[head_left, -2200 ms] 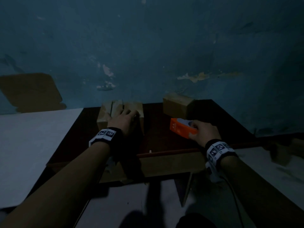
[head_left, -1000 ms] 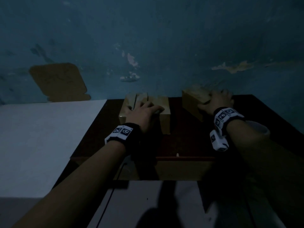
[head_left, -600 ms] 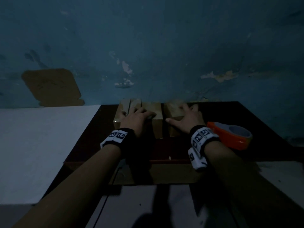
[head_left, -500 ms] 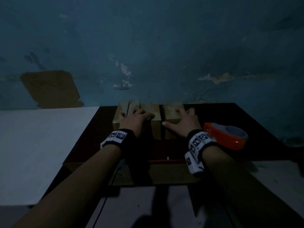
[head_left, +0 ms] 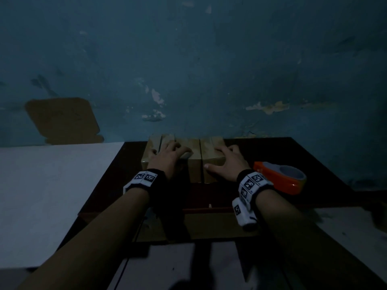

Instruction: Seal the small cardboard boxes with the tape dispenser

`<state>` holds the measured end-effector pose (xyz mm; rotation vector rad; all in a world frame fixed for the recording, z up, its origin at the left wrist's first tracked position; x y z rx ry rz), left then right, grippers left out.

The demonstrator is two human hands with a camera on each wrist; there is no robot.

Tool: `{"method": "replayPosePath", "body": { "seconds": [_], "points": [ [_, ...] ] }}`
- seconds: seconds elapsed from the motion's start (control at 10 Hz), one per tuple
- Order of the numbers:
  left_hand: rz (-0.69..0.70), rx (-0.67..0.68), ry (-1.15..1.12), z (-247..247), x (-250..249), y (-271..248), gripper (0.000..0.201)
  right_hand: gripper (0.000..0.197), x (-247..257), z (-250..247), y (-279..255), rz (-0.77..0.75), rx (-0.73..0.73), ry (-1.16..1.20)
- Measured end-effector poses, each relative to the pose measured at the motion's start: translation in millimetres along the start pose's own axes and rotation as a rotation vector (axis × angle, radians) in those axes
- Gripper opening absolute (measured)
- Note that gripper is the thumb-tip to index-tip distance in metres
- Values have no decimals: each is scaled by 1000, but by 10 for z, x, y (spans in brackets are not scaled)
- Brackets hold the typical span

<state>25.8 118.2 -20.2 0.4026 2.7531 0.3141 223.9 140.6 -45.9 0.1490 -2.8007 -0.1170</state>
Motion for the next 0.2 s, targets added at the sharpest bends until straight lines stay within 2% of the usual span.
{"method": "replayPosePath", "body": {
  "seconds": [0.1,0.2],
  "points": [
    [6,-47,-48,-60,7,-57,44,84,-12,7,-40,-9,19,-3],
    [16,-111,-127,-153,30,-53,41,83,9,-59,-57,-31,-43,15]
  ]
}}
Point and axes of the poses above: each hand's wrist, its own y-axis towards the middle knuckle, its own z-axis out of the palm, x = y × z, the point moved 8 cm from there along y, towards the middle knuckle, and after that the axes turned 13 degrees about -y, right-handed, at the moved point
